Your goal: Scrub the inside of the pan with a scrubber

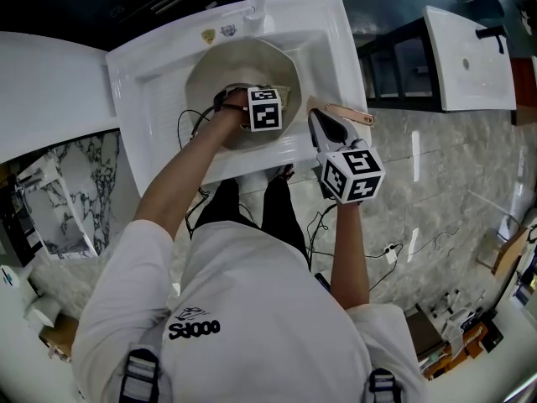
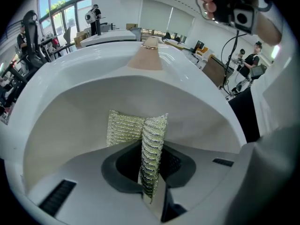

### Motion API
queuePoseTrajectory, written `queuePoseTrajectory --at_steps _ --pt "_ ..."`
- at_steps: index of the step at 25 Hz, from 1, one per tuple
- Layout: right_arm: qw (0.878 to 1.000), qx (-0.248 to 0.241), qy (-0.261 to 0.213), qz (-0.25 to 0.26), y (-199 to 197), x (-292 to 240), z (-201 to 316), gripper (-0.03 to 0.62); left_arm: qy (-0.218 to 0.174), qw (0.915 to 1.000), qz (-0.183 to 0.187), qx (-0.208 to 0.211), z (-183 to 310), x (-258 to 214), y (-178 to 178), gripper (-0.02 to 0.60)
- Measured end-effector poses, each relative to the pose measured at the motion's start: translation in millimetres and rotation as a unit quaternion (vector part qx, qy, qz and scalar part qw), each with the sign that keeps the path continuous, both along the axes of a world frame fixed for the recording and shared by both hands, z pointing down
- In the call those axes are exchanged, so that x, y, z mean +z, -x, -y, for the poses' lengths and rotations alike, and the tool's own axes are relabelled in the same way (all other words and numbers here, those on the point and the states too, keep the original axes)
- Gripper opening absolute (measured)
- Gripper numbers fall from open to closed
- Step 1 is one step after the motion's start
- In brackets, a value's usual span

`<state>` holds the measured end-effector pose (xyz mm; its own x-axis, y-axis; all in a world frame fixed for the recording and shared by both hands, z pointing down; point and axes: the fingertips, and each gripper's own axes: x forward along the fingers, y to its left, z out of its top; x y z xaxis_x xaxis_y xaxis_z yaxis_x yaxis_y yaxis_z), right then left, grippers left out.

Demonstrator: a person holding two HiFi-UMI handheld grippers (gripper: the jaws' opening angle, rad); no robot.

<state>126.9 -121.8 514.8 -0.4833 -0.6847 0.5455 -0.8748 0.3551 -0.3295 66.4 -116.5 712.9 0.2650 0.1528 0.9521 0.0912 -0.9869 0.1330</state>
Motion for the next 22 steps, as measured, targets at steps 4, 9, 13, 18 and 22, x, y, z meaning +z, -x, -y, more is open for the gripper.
queuePoseTrajectory --at_steps 4,9,13,18,22 --pt "1.000 -0.003 0.000 0.000 2 0 -4 0.008 0.041 0.9987 0.008 0.029 -23 -4 8 0.060" --pt "1.000 -0.009 -0.001 0.001 6 -1 -4 0.008 0.078 0.9939 0.047 0.062 -45 -5 32 0.060" --pt "1.000 -0.016 -0.002 0.002 12 -2 -2 0.008 0.091 0.9877 0.097 0.081 -56 0 62 0.060" --pt "1.000 -0.027 -0.006 -0.001 17 -5 4 0.008 0.103 0.9838 0.133 0.062 -53 13 90 0.060" --pt "0.999 -0.034 -0.009 -0.001 19 -7 8 0.008 0.093 0.9835 0.153 0.026 -38 15 110 0.058"
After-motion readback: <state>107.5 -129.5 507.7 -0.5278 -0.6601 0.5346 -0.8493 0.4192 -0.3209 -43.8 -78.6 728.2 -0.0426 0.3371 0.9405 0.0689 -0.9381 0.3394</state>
